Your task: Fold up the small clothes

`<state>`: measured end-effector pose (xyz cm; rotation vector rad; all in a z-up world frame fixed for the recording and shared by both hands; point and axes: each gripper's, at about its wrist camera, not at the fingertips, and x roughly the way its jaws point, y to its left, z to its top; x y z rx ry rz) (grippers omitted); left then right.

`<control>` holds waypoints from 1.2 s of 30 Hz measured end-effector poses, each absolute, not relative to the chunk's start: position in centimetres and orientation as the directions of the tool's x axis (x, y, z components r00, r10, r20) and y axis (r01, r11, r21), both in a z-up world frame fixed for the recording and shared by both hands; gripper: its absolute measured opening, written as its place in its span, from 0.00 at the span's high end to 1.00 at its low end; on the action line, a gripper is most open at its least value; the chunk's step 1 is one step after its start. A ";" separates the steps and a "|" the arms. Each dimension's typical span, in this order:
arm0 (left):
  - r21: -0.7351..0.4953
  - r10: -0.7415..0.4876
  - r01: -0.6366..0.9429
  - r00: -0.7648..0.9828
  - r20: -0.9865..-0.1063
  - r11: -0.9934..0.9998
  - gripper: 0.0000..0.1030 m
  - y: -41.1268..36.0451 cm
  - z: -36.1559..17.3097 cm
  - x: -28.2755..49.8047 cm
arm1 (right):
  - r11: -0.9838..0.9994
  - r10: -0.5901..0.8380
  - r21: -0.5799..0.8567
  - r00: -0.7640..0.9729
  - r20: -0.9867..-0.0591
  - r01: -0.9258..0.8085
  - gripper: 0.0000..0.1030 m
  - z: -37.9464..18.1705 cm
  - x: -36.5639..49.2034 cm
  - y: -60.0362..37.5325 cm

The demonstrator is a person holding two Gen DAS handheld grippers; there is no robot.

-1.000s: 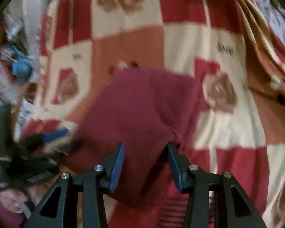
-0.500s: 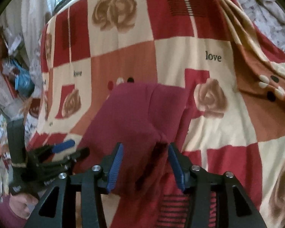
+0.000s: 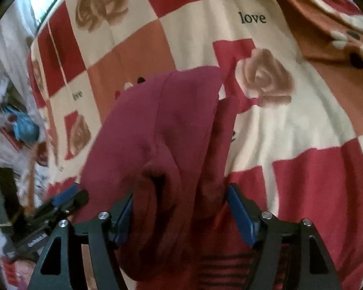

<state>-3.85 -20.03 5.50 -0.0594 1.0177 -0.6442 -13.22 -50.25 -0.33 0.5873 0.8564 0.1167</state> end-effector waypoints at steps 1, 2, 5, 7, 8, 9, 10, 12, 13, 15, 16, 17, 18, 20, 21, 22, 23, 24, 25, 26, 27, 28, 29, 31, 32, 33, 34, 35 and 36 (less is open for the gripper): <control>-0.361 -0.545 0.470 0.346 -0.764 0.805 0.37 -20.0 5.6 -3.7 | 0.829 0.327 0.543 0.670 -0.667 0.135 0.30 -0.2 -13.3 -50.6; -0.397 -0.571 0.465 0.329 -0.752 0.791 0.37 -19.9 5.6 -3.3 | 0.819 0.328 0.556 0.678 -0.658 0.143 0.27 -0.2 -13.3 -51.1; -0.474 -0.620 0.444 0.277 -0.734 0.760 0.37 -20.0 5.4 -2.2 | 0.761 0.372 0.632 0.700 -0.610 0.145 0.27 -0.5 -12.6 -52.5; -0.507 -0.635 0.422 0.257 -0.728 0.752 0.37 -20.0 5.1 -1.3 | 0.740 0.405 0.660 0.696 -0.593 0.132 0.27 -1.0 -11.7 -52.9; -0.530 -0.647 0.411 0.235 -0.725 0.742 0.36 -20.0 4.8 -0.8 | 0.740 0.416 0.661 0.686 -0.596 0.126 0.27 -1.2 -11.2 -52.9; -0.547 -0.656 0.400 0.215 -0.724 0.735 0.34 -20.0 4.6 -0.4 | 0.742 0.424 0.660 0.679 -0.599 0.118 0.27 -1.4 -10.7 -52.9; -0.576 -0.669 0.379 0.185 -0.720 0.724 0.30 -19.9 4.1 0.3 | 0.743 0.439 0.661 0.671 -0.598 0.103 0.27 -1.5 -10.2 -52.8; -0.603 -0.679 0.348 0.160 -0.716 0.718 0.29 -19.8 3.4 1.2 | 0.746 0.457 0.659 0.648 -0.610 0.094 0.26 -1.9 -9.3 -52.7; -0.609 -0.678 0.335 0.149 -0.719 0.719 0.29 -20.0 3.0 1.6 | 0.738 0.473 0.669 0.641 -0.605 0.086 0.26 -2.2 -8.9 -52.7; -0.628 -0.691 0.326 0.127 -0.712 0.707 0.29 -20.3 2.6 2.1 | 0.727 0.501 0.683 0.632 -0.591 0.062 0.26 -2.4 -8.2 -52.4; -0.633 -0.696 0.326 0.122 -0.708 0.702 0.29 -20.5 2.5 2.2 | 0.729 0.504 0.682 0.628 -0.593 0.060 0.26 -2.5 -8.0 -52.3; -0.635 -0.698 0.331 0.119 -0.706 0.698 0.29 -20.7 2.5 2.2 | 0.729 0.508 0.682 0.624 -0.594 0.057 0.26 -2.6 -7.8 -52.1; -0.627 -0.694 0.340 0.121 -0.710 0.701 0.29 -21.0 2.5 2.2 | 0.728 0.512 0.684 0.623 -0.591 0.050 0.24 -2.7 -7.6 -51.9; -0.610 -0.683 0.357 0.125 -0.719 0.707 0.24 -21.5 2.5 2.1 | 0.743 0.506 0.669 0.624 -0.596 0.037 0.24 -2.5 -7.3 -51.4; -0.608 -0.682 0.360 0.121 -0.721 0.708 0.24 -21.8 2.4 2.1 | 0.755 0.500 0.655 0.624 -0.601 0.026 0.24 -2.4 -7.2 -51.1; -0.606 -0.679 0.361 0.116 -0.725 0.709 0.24 -22.1 2.3 2.1 | 0.771 0.489 0.636 0.625 -0.608 0.016 0.24 -2.3 -7.2 -50.7; -0.606 -0.679 0.362 0.114 -0.726 0.709 0.24 -22.3 2.2 2.1 | 0.783 0.480 0.622 0.628 -0.612 0.009 0.26 -2.2 -7.2 -50.5; -0.604 -0.678 0.365 0.116 -0.726 0.709 0.24 -22.5 2.1 2.1 | 0.797 0.466 0.604 0.632 -0.619 0.004 0.29 -2.1 -7.2 -50.2; -0.594 -0.675 0.379 0.123 -0.728 0.710 0.24 -22.8 2.2 1.9 | 0.811 0.450 0.586 0.637 -0.626 0.002 0.31 -1.9 -7.2 -49.9; -0.579 -0.668 0.395 0.132 -0.732 0.713 0.24 -22.9 2.3 1.7 | 0.820 0.439 0.572 0.643 -0.628 -0.002 0.35 -1.6 -7.3 -49.8; -0.558 -0.660 0.419 0.149 -0.736 0.716 0.29 -23.1 2.6 1.3 | 0.832 0.425 0.555 0.650 -0.630 -0.006 0.41 -1.3 -7.5 -49.7; -0.548 -0.659 0.433 0.160 -0.735 0.716 0.35 -23.0 2.8 1.1 | 0.843 0.411 0.538 0.657 -0.632 -0.009 0.43 -1.0 -7.7 -49.5; -0.543 -0.660 0.442 0.166 -0.733 0.714 0.38 -22.9 3.0 1.0 | 0.850 0.405 0.527 0.661 -0.632 -0.016 0.46 -0.5 -7.8 -49.4; -0.541 -0.667 0.455 0.176 -0.724 0.707 0.48 -22.5 3.8 0.7 | 0.858 0.399 0.512 0.663 -0.633 -0.027 0.47 0.2 -8.0 -49.1; -0.549 -0.676 0.457 0.177 -0.715 0.700 0.53 -22.4 4.3 0.6 | 0.861 0.397 0.508 0.667 -0.630 -0.033 0.49 0.7 -8.2 -48.9; -0.557 -0.687 0.461 0.177 -0.705 0.691 0.55 -22.2 4.9 0.4 | 0.862 0.398 0.505 0.672 -0.624 -0.041 0.50 1.2 -8.4 -48.6; -0.563 -0.698 0.469 0.181 -0.693 0.681 0.55 -21.9 5.8 0.0 | 0.863 0.401 0.503 0.678 -0.616 -0.053 0.50 2.0 -8.6 -48.3; -0.564 -0.704 0.476 0.185 -0.686 0.675 0.55 -21.7 6.5 -0.3 | 0.861 0.407 0.505 0.682 -0.608 -0.063 0.51 2.6 -8.9 -48.1; -0.563 -0.710 0.484 0.192 -0.678 0.669 0.55 -21.4 7.4 -0.7 | 0.854 0.424 0.513 0.683 -0.595 -0.083 0.51 3.6 -9.3 -47.6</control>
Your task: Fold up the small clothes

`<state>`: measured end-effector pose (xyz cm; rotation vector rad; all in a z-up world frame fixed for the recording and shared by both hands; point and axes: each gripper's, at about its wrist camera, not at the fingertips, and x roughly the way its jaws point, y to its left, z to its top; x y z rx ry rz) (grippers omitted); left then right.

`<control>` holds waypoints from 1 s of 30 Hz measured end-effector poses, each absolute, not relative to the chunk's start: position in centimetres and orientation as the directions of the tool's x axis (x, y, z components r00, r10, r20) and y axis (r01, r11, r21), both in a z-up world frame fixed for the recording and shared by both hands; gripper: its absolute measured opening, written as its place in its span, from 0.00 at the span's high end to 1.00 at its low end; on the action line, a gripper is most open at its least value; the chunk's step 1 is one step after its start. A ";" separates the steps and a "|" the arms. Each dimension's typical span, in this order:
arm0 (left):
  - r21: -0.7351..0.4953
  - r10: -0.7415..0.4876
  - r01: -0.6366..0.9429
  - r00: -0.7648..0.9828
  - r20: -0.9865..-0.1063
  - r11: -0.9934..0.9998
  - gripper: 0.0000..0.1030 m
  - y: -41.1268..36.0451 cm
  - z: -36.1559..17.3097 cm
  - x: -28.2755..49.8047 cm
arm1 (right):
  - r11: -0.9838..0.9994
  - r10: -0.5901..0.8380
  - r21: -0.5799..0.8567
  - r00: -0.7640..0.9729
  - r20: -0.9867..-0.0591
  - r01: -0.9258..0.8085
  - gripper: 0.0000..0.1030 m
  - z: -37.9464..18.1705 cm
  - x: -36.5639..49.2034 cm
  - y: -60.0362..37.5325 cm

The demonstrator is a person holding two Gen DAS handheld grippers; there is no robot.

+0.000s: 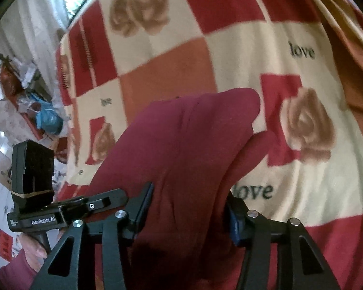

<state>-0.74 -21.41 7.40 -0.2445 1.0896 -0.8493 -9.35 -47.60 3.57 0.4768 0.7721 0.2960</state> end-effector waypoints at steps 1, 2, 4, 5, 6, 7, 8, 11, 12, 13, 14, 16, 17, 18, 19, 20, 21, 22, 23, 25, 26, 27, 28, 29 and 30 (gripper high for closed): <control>-0.564 -0.715 0.489 0.199 -0.671 0.665 0.55 -20.9 8.4 -1.2 | 0.851 0.432 0.517 0.684 -0.588 -0.093 0.51 4.1 -9.6 -47.4; -0.566 -0.717 0.488 0.200 -0.668 0.664 0.55 -20.5 9.1 -1.6 | 0.848 0.441 0.520 0.683 -0.582 -0.104 0.51 4.9 -10.0 -47.0; -0.572 -0.721 0.484 0.205 -0.662 0.663 0.55 -18.9 10.6 -2.5 | 0.831 0.467 0.544 0.678 -0.567 -0.118 0.51 6.2 -11.0 -46.3; -0.567 -0.719 0.486 0.210 -0.663 0.665 0.55 -18.1 11.3 -3.1 | 0.819 0.486 0.559 0.675 -0.556 -0.129 0.51 6.8 -11.4 -46.0; -0.561 -0.716 0.489 0.216 -0.664 0.668 0.55 -17.3 11.9 -3.9 | 0.807 0.507 0.572 0.667 -0.545 -0.146 0.51 7.5 -12.1 -45.5; -0.559 -0.712 0.484 0.222 -0.666 0.673 0.55 -16.3 12.3 -4.7 | 0.802 0.519 0.576 0.662 -0.541 -0.158 0.51 7.9 -12.6 -45.1; -0.558 -0.708 0.477 0.224 -0.670 0.679 0.55 -15.5 12.5 -5.5 | 0.795 0.533 0.581 0.655 -0.536 -0.172 0.51 8.2 -13.3 -44.4; -0.533 -0.667 0.447 0.227 -0.709 0.718 0.55 -13.1 11.9 -8.0 | 0.788 0.567 0.577 0.621 -0.542 -0.215 0.51 8.3 -15.1 -42.1; -0.522 -0.649 0.433 0.226 -0.726 0.735 0.55 -12.3 11.2 -8.9 | 0.788 0.574 0.573 0.605 -0.553 -0.224 0.51 7.9 -15.6 -41.2; -0.508 -0.632 0.426 0.228 -0.741 0.749 0.55 -12.0 10.7 -9.6 | 0.788 0.580 0.571 0.587 -0.565 -0.230 0.51 7.1 -16.1 -40.5; -0.495 -0.617 0.420 0.230 -0.752 0.761 0.55 -11.7 10.1 -10.1 | 0.790 0.582 0.568 0.574 -0.576 -0.230 0.51 6.4 -16.4 -39.8; -0.459 -0.569 0.391 0.234 -0.788 0.797 0.55 -11.3 8.1 -11.0 | 0.809 0.564 0.546 0.545 -0.621 -0.215 0.51 4.2 -16.7 -38.4; -0.437 -0.545 0.385 0.237 -0.804 0.813 0.54 -11.3 7.3 -11.3 | 0.824 0.546 0.529 0.533 -0.646 -0.202 0.51 3.2 -16.7 -37.9; -0.407 -0.518 0.384 0.250 -0.818 0.829 0.48 -11.3 6.3 -11.7 | 0.841 0.521 0.509 0.523 -0.674 -0.182 0.50 2.1 -16.6 -37.5; -0.399 -0.509 0.378 0.259 -0.821 0.836 0.42 -11.1 5.9 -12.0 | 0.865 0.485 0.473 0.525 -0.699 -0.169 0.48 1.3 -16.8 -37.2; -0.395 -0.505 0.374 0.266 -0.821 0.839 0.40 -11.0 5.8 -12.3 | 0.879 0.462 0.447 0.532 -0.710 -0.168 0.44 1.1 -17.1 -37.2; -0.391 -0.502 0.372 0.272 -0.821 0.842 0.38 -11.0 5.8 -12.5 | 0.888 0.445 0.429 0.534 -0.719 -0.164 0.42 1.1 -17.3 -37.4; -0.374 -0.491 0.377 0.286 -0.823 0.847 0.38 -10.9 6.3 -12.8 | 0.900 0.424 0.407 0.535 -0.730 -0.158 0.42 1.4 -17.8 -37.6; -0.354 -0.477 0.381 0.305 -0.825 0.854 0.38 -10.9 6.7 -13.1 | 0.906 0.412 0.393 0.542 -0.732 -0.158 0.42 1.9 -18.2 -37.8; -0.290 -0.433 0.380 0.375 -0.820 0.878 0.38 -10.5 7.9 -13.6 | 0.923 0.376 0.352 0.570 -0.731 -0.157 0.42 3.4 -19.2 -38.3; -0.269 -0.419 0.378 0.402 -0.814 0.886 0.38 -10.4 8.3 -13.8 | 0.932 0.355 0.327 0.582 -0.732 -0.157 0.42 4.3 -19.8 -38.5; -0.244 -0.401 0.373 0.436 -0.806 0.895 0.38 -10.3 8.7 -14.0 | 0.935 0.347 0.314 0.591 -0.729 -0.162 0.42 5.0 -20.1 -38.5; -0.215 -0.377 0.363 0.466 -0.800 0.907 0.38 -10.1 9.0 -14.2 | 0.936 0.348 0.305 0.605 -0.716 -0.178 0.42 6.0 -20.5 -38.3; -0.195 -0.359 0.355 0.485 -0.798 0.914 0.38 -10.0 9.2 -14.2 | 0.932 0.359 0.303 0.617 -0.700 -0.198 0.42 6.9 -20.8 -38.0; -0.158 -0.322 0.340 0.509 -0.798 0.927 0.38 -10.1 9.4 -14.3 | 0.927 0.374 0.302 0.627 -0.683 -0.223 0.42 7.7 -21.2 -37.6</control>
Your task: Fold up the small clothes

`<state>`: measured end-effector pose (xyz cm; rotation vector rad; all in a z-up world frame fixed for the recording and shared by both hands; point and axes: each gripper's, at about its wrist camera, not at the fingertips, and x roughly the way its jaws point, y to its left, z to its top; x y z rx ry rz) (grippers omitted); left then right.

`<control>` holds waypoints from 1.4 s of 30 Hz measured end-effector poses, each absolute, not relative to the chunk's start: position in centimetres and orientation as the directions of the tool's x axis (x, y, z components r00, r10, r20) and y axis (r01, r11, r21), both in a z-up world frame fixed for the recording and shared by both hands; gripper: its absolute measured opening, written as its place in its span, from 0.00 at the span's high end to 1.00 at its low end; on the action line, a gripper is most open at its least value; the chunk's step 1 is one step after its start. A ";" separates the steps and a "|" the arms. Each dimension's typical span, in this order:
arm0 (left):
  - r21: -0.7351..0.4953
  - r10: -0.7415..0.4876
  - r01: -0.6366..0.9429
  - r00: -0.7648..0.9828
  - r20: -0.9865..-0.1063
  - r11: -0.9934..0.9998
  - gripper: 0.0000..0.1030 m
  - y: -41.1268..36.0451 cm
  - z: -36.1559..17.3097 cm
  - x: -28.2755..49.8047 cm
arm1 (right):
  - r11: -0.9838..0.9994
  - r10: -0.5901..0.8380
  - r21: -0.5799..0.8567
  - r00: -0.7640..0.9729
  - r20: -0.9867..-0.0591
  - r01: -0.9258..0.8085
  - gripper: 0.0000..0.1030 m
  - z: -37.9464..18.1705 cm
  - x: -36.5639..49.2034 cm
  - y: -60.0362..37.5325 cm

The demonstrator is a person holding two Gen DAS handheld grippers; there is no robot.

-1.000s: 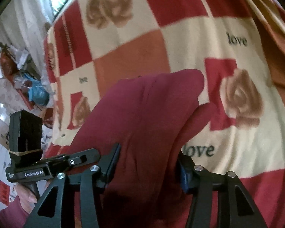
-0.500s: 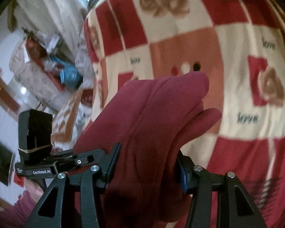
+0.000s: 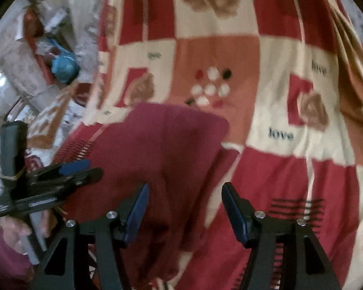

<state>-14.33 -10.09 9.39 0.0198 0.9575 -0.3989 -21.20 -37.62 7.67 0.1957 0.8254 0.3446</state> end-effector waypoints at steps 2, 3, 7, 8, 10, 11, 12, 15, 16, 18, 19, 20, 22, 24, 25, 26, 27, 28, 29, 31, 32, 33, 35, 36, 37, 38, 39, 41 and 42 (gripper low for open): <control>-0.121 -0.285 0.324 0.525 -0.802 0.938 0.38 -10.2 9.1 -14.2 | 0.917 0.400 0.280 0.641 -0.655 -0.285 0.47 8.7 -22.1 -36.2; -0.115 -0.279 0.322 0.527 -0.803 0.940 0.38 -10.1 9.1 -14.2 | 0.916 0.400 0.260 0.646 -0.650 -0.306 0.53 8.9 -22.3 -35.4; -0.093 -0.249 0.297 0.546 -0.800 0.950 0.38 -10.1 8.3 -14.7 | 0.920 0.379 0.208 0.616 -0.691 -0.332 0.54 6.8 -22.4 -33.2; -0.094 -0.247 0.292 0.550 -0.798 0.952 0.38 -10.3 8.2 -14.9 | 0.935 0.335 0.173 0.610 -0.718 -0.310 0.54 5.7 -22.2 -32.9; -0.104 -0.256 0.289 0.556 -0.790 0.952 0.38 -10.3 7.9 -15.2 | 0.956 0.255 0.103 0.605 -0.754 -0.275 0.54 3.5 -22.1 -32.7; -0.107 -0.258 0.288 0.558 -0.789 0.952 0.38 -10.4 7.8 -15.4 | 0.960 0.241 0.095 0.602 -0.761 -0.264 0.54 2.6 -22.1 -32.8; -0.103 -0.254 0.287 0.561 -0.788 0.952 0.38 -10.4 7.8 -15.5 | 0.963 0.235 0.096 0.607 -0.759 -0.253 0.53 2.0 -22.1 -32.9; -0.069 -0.228 0.283 0.579 -0.783 0.956 0.38 -10.8 8.1 -15.9 | 0.964 0.244 0.114 0.621 -0.745 -0.242 0.54 2.3 -22.4 -33.3; -0.063 -0.223 0.283 0.583 -0.781 0.957 0.38 -10.8 8.2 -16.0 | 0.963 0.250 0.125 0.623 -0.741 -0.237 0.54 2.7 -22.5 -33.5; -0.047 -0.211 0.278 0.596 -0.775 0.959 0.38 -10.8 8.5 -16.2 | 0.965 0.256 0.155 0.626 -0.737 -0.213 0.54 3.5 -22.7 -34.1; -0.035 -0.201 0.273 0.607 -0.769 0.961 0.38 -10.8 8.7 -16.4 | 0.964 0.264 0.174 0.630 -0.730 -0.202 0.54 3.9 -22.7 -34.3; -0.028 -0.195 0.271 0.613 -0.766 0.962 0.38 -10.8 8.8 -16.5 | 0.961 0.276 0.199 0.636 -0.721 -0.192 0.53 4.4 -22.9 -34.6; -0.019 -0.190 0.271 0.626 -0.757 0.963 0.38 -10.7 9.2 -16.8 | 0.960 0.278 0.223 0.645 -0.712 -0.168 0.51 5.3 -23.1 -34.8; -0.003 -0.176 0.263 0.637 -0.750 0.965 0.38 -10.7 9.6 -17.0 | 0.968 0.249 0.204 0.656 -0.713 -0.147 0.50 5.8 -23.4 -34.6; 0.000 -0.174 0.262 0.640 -0.748 0.965 0.38 -10.7 9.7 -17.1 | 0.971 0.236 0.193 0.659 -0.714 -0.139 0.50 6.0 -23.4 -34.5; 0.003 -0.171 0.260 0.644 -0.746 0.966 0.38 -10.6 9.8 -17.3 | 0.975 0.222 0.184 0.662 -0.716 -0.128 0.50 6.1 -23.4 -34.4; 0.005 -0.166 0.254 0.649 -0.743 0.967 0.38 -10.6 10.0 -17.4 | 0.977 0.210 0.179 0.661 -0.720 -0.117 0.48 6.2 -23.5 -34.3; 0.006 -0.164 0.250 0.650 -0.742 0.968 0.38 -10.5 10.1 -17.5 | 0.979 0.202 0.176 0.659 -0.724 -0.106 0.45 6.3 -23.5 -34.3; 0.003 -0.165 0.249 0.649 -0.743 0.969 0.38 -10.4 10.2 -17.6 | 0.980 0.194 0.177 0.657 -0.728 -0.094 0.36 6.3 -23.5 -34.3; -0.001 -0.164 0.247 0.643 -0.748 0.969 0.38 -10.4 10.2 -17.7 | 0.976 0.208 0.202 0.662 -0.720 -0.087 0.30 6.6 -23.7 -34.5; 0.002 -0.157 0.241 0.642 -0.751 0.971 0.38 -10.4 10.2 -17.8 | 0.974 0.211 0.207 0.669 -0.713 -0.087 0.30 6.7 -23.8 -34.5; 0.008 -0.150 0.235 0.643 -0.751 0.972 0.38 -10.5 10.2 -18.0 | 0.978 0.194 0.194 0.676 -0.711 -0.077 0.29 6.8 -23.8 -34.4; 0.012 -0.145 0.233 0.645 -0.750 0.972 0.38 -10.5 10.3 -18.2 | 0.984 0.162 0.170 0.685 -0.710 -0.057 0.29 6.9 -23.8 -34.3; 0.015 -0.142 0.230 0.648 -0.749 0.973 0.38 -10.5 10.3 -18.2 | 0.984 0.160 0.172 0.688 -0.708 -0.052 0.29 6.9 -23.8 -34.4; 0.017 -0.136 0.222 0.653 -0.745 0.975 0.38 -10.4 10.4 -18.2 | 0.983 0.163 0.179 0.687 -0.708 -0.048 0.29 6.9 -23.7 -34.4; 0.016 -0.135 0.219 0.656 -0.743 0.976 0.38 -10.3 10.5 -18.3 | 0.982 0.162 0.183 0.685 -0.711 -0.042 0.29 6.8 -23.6 -34.5; 0.014 -0.134 0.215 0.658 -0.741 0.977 0.38 -10.2 10.5 -18.3 | 0.982 0.158 0.185 0.682 -0.714 -0.034 0.29 6.8 -23.5 -34.5; 0.012 -0.134 0.211 0.659 -0.740 0.977 0.38 -10.0 10.6 -18.2 | 0.983 0.149 0.180 0.680 -0.718 -0.026 0.29 6.6 -23.3 -34.4; 0.011 -0.133 0.210 0.660 -0.740 0.978 0.38 -10.0 10.6 -18.2 | 0.984 0.144 0.175 0.680 -0.719 -0.023 0.29 6.5 -23.2 -34.3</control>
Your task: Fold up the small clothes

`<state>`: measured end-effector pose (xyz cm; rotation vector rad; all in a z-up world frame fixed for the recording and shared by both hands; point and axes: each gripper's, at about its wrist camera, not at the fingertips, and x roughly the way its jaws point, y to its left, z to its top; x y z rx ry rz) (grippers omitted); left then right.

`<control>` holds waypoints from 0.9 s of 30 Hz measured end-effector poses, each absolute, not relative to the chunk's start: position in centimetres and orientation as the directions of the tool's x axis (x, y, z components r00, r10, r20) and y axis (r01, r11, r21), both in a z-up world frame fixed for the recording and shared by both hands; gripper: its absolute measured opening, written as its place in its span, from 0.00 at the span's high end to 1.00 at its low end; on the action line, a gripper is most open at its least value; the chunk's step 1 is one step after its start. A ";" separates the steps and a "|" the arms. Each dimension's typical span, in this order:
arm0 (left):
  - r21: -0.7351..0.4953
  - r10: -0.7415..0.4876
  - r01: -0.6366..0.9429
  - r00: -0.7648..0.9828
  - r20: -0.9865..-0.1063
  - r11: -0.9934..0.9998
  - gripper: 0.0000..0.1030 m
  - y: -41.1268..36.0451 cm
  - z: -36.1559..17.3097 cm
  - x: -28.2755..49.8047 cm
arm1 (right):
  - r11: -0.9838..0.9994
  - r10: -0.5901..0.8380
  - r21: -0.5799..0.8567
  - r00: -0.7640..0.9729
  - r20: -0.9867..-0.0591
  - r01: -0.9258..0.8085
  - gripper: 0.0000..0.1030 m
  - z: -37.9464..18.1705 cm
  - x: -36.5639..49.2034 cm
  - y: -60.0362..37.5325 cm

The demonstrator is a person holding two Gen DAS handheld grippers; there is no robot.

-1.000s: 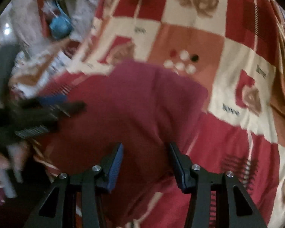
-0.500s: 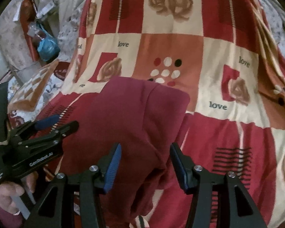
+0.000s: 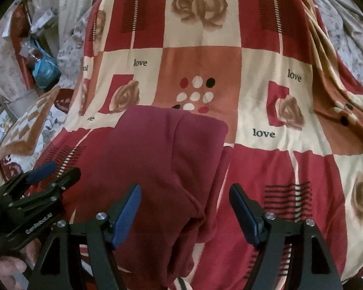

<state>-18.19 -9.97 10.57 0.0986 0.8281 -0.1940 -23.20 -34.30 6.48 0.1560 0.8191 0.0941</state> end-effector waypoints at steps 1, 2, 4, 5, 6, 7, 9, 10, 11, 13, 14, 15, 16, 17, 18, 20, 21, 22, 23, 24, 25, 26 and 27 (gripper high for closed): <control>0.014 -0.130 0.208 0.660 -0.740 0.978 0.38 -9.9 10.5 -18.2 | 0.985 0.140 0.170 0.678 -0.722 -0.022 0.29 6.4 -23.1 -34.2; 0.016 -0.126 0.205 0.660 -0.741 0.979 0.38 -9.9 10.5 -18.1 | 0.986 0.139 0.168 0.675 -0.724 -0.023 0.29 6.2 -23.0 -34.1; 0.015 -0.124 0.201 0.659 -0.742 0.980 0.38 -9.8 10.4 -18.0 | 0.985 0.143 0.170 0.667 -0.731 -0.025 0.29 6.0 -22.9 -34.0; 0.014 -0.123 0.199 0.659 -0.742 0.980 0.38 -9.8 10.4 -18.0 | 0.985 0.145 0.172 0.666 -0.731 -0.025 0.29 6.0 -22.8 -33.9; 0.014 -0.122 0.197 0.660 -0.742 0.980 0.38 -9.8 10.3 -17.9 | 0.985 0.143 0.170 0.668 -0.730 -0.025 0.29 6.0 -22.8 -33.8; 0.015 -0.122 0.197 0.661 -0.740 0.980 0.38 -9.8 10.3 -17.9 | 0.986 0.140 0.166 0.668 -0.731 -0.026 0.29 6.0 -22.8 -33.8; 0.021 -0.117 0.196 0.665 -0.737 0.980 0.38 -9.8 10.3 -17.8 | 0.987 0.132 0.156 0.670 -0.731 -0.024 0.29 5.9 -22.6 -33.6; 0.024 -0.115 0.195 0.668 -0.736 0.980 0.38 -9.8 10.3 -17.8 | 0.988 0.129 0.153 0.670 -0.731 -0.024 0.29 5.9 -22.5 -33.6; 0.025 -0.115 0.195 0.669 -0.735 0.980 0.38 -9.8 10.3 -17.8 | 0.988 0.127 0.152 0.670 -0.731 -0.022 0.29 5.9 -22.4 -33.5; 0.025 -0.111 0.191 0.670 -0.734 0.981 0.38 -9.8 10.2 -17.6 | 0.989 0.124 0.150 0.669 -0.733 -0.019 0.29 5.8 -22.2 -33.5; 0.026 -0.110 0.189 0.670 -0.734 0.982 0.38 -9.8 10.2 -17.5 | 0.989 0.121 0.148 0.668 -0.734 -0.017 0.29 5.8 -22.1 -33.4; 0.026 -0.108 0.187 0.671 -0.734 0.982 0.38 -9.7 10.2 -17.5 | 0.989 0.118 0.145 0.667 -0.736 -0.015 0.29 5.7 -22.0 -33.3; 0.027 -0.107 0.185 0.672 -0.733 0.982 0.38 -9.7 10.2 -17.5 | 0.990 0.117 0.143 0.665 -0.738 -0.015 0.29 5.7 -21.9 -33.3; 0.026 -0.107 0.186 0.671 -0.733 0.982 0.38 -9.6 10.1 -17.4 | 0.990 0.117 0.142 0.664 -0.739 -0.017 0.29 5.6 -21.8 -33.2; 0.026 -0.107 0.186 0.671 -0.734 0.982 0.38 -9.6 10.1 -17.4 | 0.990 0.118 0.142 0.663 -0.740 -0.018 0.28 5.6 -21.8 -33.1; 0.025 -0.106 0.183 0.669 -0.735 0.983 0.38 -9.5 10.0 -17.3 | 0.990 0.119 0.143 0.660 -0.742 -0.018 0.28 5.5 -21.6 -33.0; 0.024 -0.106 0.182 0.669 -0.736 0.983 0.38 -9.5 10.0 -17.2 | 0.989 0.120 0.144 0.659 -0.742 -0.018 0.28 5.5 -21.6 -33.0; 0.026 -0.103 0.180 0.668 -0.737 0.983 0.38 -9.5 9.9 -17.1 | 0.989 0.121 0.145 0.659 -0.743 -0.019 0.28 5.4 -21.5 -32.9; 0.026 -0.103 0.180 0.667 -0.738 0.983 0.38 -9.5 9.9 -17.1 | 0.989 0.122 0.145 0.658 -0.743 -0.019 0.28 5.4 -21.5 -32.9; 0.025 -0.104 0.181 0.667 -0.738 0.983 0.38 -9.5 9.8 -17.0 | 0.989 0.120 0.145 0.659 -0.743 -0.018 0.28 5.4 -21.5 -32.9; 0.023 -0.106 0.181 0.667 -0.738 0.983 0.38 -9.5 9.8 -17.0 | 0.989 0.121 0.145 0.659 -0.742 -0.018 0.28 5.4 -21.5 -32.9; 0.023 -0.105 0.180 0.667 -0.738 0.983 0.38 -9.5 9.8 -17.0 | 0.989 0.122 0.147 0.659 -0.742 -0.018 0.28 5.4 -21.4 -32.9; 0.022 -0.106 0.180 0.667 -0.737 0.983 0.38 -9.4 9.8 -17.0 | 0.989 0.123 0.148 0.658 -0.743 -0.018 0.28 5.4 -21.4 -32.9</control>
